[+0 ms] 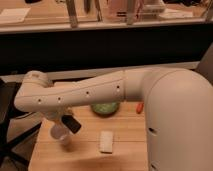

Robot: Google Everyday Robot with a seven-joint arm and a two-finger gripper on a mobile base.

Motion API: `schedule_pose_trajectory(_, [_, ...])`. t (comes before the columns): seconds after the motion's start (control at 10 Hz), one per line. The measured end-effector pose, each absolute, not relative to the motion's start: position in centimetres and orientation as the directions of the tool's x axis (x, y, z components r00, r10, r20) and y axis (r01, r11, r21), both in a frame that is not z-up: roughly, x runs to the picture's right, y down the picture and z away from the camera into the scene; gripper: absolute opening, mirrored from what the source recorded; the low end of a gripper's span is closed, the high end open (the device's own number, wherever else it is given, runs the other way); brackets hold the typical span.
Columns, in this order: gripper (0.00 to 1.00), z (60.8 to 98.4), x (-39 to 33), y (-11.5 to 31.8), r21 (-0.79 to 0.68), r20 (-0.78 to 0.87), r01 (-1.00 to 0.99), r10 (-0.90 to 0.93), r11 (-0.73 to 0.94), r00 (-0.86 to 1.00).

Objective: Place the eraser in the ceramic cup

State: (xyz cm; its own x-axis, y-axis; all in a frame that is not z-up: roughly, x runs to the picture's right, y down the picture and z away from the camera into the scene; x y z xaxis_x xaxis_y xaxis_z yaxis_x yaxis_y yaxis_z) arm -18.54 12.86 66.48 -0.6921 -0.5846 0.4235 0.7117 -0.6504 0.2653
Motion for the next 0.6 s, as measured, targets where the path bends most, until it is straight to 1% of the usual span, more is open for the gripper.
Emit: schedule_pose_trajectory(0.6, [0.01, 66.3, -20.8, 13.6, 0.288, 0.391, 0.655, -0.539, -0.699, -0.747])
